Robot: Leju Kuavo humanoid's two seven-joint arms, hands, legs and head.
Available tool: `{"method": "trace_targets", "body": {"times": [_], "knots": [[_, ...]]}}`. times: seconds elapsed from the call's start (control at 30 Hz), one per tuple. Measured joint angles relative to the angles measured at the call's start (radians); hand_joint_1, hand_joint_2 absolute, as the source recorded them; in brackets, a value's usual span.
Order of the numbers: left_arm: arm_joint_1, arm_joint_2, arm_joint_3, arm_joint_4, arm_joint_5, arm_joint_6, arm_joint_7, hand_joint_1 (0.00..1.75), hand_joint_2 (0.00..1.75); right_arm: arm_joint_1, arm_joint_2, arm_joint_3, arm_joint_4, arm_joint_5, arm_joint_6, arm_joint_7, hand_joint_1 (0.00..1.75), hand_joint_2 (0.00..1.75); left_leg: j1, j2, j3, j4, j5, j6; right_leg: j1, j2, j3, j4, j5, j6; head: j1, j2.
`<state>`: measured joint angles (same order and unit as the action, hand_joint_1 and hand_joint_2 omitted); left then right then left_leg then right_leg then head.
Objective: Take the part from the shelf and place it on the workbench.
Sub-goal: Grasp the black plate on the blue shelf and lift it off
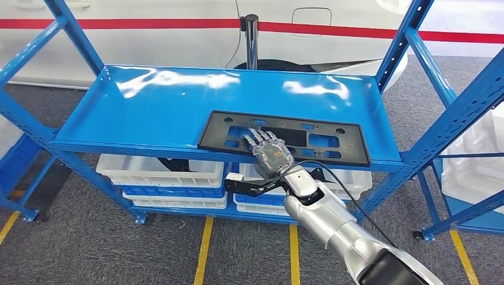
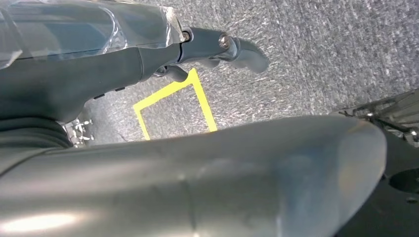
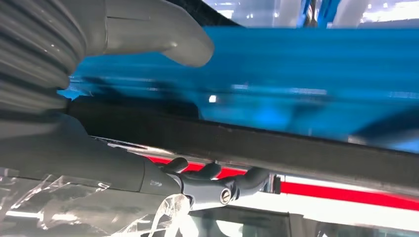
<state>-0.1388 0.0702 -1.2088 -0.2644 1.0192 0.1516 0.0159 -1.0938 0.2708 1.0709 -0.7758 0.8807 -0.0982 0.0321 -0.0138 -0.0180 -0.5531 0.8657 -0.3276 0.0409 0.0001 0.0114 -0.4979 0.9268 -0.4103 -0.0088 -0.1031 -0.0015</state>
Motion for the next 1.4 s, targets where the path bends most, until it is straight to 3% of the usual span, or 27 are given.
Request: {"method": "trace_targets", "body": {"times": [0.1,0.23,0.63,1.0,1.4], "knots": [[0.000,0.000,0.001,0.000,0.006,0.000,-0.002,0.00,0.00,-0.008,0.000,0.006,0.012,-0.025,0.039,0.004,0.00,1.75,-0.005,0.000,-0.002,0.001,-0.002,0.002,-0.003,-0.001,0.014,-0.026,-0.019,-0.001,0.000,0.000],[0.001,0.000,0.004,0.000,0.011,0.000,-0.004,0.00,0.00,-0.017,0.002,0.008,0.033,-0.050,0.061,0.030,0.00,1.75,-0.010,0.001,-0.006,0.001,0.001,0.006,-0.011,-0.002,0.030,-0.056,-0.035,0.038,0.000,0.000],[0.005,0.000,0.005,0.000,0.006,-0.008,-0.001,0.00,0.00,-0.032,-0.005,0.009,0.072,-0.041,-0.034,0.095,0.00,1.75,-0.001,0.001,-0.003,-0.002,0.007,0.001,-0.006,-0.004,0.030,-0.053,-0.034,0.034,0.000,0.000],[0.004,0.000,0.005,0.000,-0.014,-0.015,-0.001,0.00,0.00,-0.011,-0.028,0.008,0.069,0.050,-0.210,0.089,0.00,1.75,0.000,0.002,-0.003,-0.003,0.007,0.001,-0.005,-0.003,0.029,-0.052,-0.034,0.033,0.000,0.000],[0.004,0.000,0.005,0.000,-0.017,-0.019,-0.002,0.00,0.00,0.005,-0.045,0.003,0.031,0.082,-0.206,0.110,0.00,1.75,0.001,0.002,-0.002,-0.003,0.008,0.000,-0.004,-0.003,0.029,-0.052,-0.033,0.031,0.000,0.000]]}}
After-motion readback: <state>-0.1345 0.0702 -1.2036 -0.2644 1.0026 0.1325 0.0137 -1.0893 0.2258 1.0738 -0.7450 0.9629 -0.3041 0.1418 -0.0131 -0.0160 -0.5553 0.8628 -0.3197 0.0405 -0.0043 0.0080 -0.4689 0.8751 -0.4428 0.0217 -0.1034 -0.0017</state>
